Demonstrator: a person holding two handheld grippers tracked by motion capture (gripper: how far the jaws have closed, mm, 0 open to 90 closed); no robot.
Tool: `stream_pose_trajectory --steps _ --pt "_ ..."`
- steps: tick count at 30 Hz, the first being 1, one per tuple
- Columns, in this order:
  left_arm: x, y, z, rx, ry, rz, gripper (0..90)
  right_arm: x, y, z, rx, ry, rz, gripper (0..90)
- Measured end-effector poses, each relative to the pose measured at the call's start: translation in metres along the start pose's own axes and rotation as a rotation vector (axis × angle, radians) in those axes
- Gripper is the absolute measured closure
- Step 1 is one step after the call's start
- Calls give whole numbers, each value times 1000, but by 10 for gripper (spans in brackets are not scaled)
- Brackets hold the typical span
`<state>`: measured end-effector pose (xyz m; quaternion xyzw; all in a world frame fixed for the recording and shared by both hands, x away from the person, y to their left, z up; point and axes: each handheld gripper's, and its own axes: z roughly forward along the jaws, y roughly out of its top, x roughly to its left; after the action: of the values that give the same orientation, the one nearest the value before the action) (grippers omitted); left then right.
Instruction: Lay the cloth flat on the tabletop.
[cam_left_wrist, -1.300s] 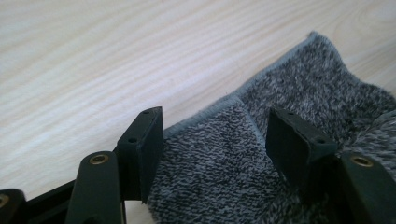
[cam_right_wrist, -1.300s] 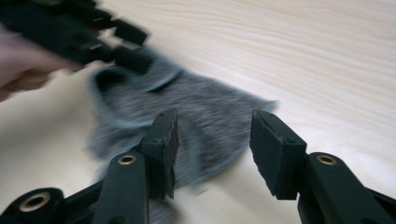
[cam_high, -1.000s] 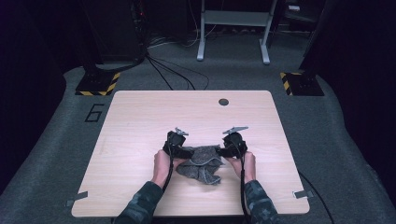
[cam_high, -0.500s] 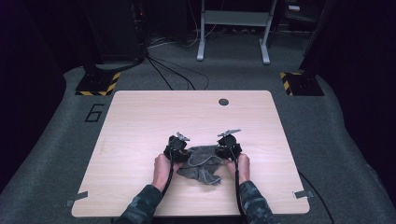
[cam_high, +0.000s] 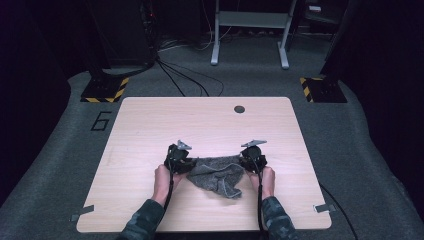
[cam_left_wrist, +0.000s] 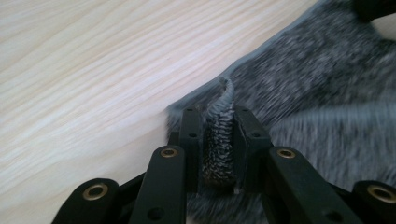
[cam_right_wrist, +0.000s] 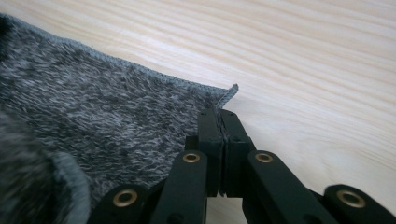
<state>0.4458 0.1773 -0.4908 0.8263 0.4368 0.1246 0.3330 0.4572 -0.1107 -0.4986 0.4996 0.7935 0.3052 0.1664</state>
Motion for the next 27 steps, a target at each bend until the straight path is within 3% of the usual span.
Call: stream_pose_trajectory --steps 3,10,15,17,19,22,27 --pt "9 -5 -5 6 -2 -23 726 -6 -2 -6 -13 -28 2 890" --pt "19 -4 -11 2 15 -86 480 -8 -3 -7 -10 16 -13 861" --pt "20 3 -5 14 53 -95 427 -8 -3 -5 -1 25 -11 836" --pt "21 4 0 22 49 -90 455 -8 -3 -4 6 26 -4 834" --pt "22 3 3 45 37 -88 587 -9 -4 -2 14 18 -7 862" --pt "22 -2 2 35 36 -81 762 -11 -6 -1 29 -2 -12 898" --pt "29 -8 -2 14 19 -103 793 -18 -10 0 42 -28 -4 900"
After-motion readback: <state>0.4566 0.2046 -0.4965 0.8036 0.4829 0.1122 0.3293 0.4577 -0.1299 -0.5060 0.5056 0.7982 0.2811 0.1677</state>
